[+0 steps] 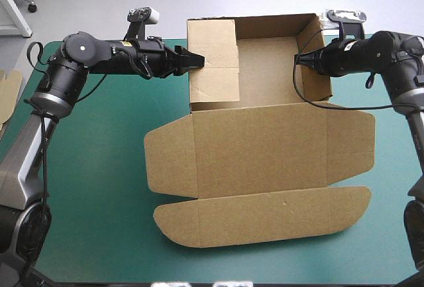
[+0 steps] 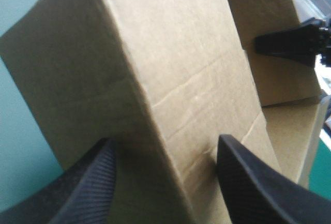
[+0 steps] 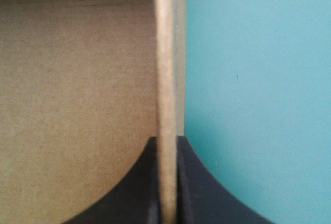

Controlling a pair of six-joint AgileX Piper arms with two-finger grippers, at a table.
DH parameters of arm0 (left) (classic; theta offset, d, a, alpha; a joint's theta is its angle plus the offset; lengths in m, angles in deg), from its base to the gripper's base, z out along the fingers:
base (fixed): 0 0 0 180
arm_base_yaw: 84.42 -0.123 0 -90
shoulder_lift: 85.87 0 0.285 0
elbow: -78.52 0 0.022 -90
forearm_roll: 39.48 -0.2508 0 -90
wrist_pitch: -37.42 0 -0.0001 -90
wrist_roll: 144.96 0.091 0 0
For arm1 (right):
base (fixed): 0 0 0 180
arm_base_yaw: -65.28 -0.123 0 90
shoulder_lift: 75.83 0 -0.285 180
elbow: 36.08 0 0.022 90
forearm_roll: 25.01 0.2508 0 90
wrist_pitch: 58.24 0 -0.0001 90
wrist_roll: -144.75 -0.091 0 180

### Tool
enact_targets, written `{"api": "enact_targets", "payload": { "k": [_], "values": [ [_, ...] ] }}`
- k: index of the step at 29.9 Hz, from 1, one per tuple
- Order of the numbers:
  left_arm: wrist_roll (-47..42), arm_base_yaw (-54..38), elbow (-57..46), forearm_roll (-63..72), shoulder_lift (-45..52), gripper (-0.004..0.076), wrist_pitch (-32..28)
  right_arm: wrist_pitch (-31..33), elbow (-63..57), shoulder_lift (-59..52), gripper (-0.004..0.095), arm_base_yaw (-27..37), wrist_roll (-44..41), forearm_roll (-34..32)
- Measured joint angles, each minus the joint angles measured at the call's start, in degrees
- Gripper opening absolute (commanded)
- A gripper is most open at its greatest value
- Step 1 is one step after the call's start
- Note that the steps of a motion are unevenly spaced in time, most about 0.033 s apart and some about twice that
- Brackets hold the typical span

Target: Fold the box

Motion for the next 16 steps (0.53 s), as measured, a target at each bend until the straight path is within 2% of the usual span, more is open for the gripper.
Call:
{"api": "enact_targets", "payload": {
  "k": [8, 16],
  "values": [
    [-8.15, 3.17, 3.95, -15.52, -0.53, 0.0411, 1.10, -0.24, 0.00, 0.00, -0.0012, -0.85, -3.22, -2.98],
    [-13.31, 6.96, 7.89, -24.02, -3.99, 0.0386, 3.13, -0.09, -0.04, 0.00, -0.0012, -2.69, -4.61, -4.48]
  ]
}}
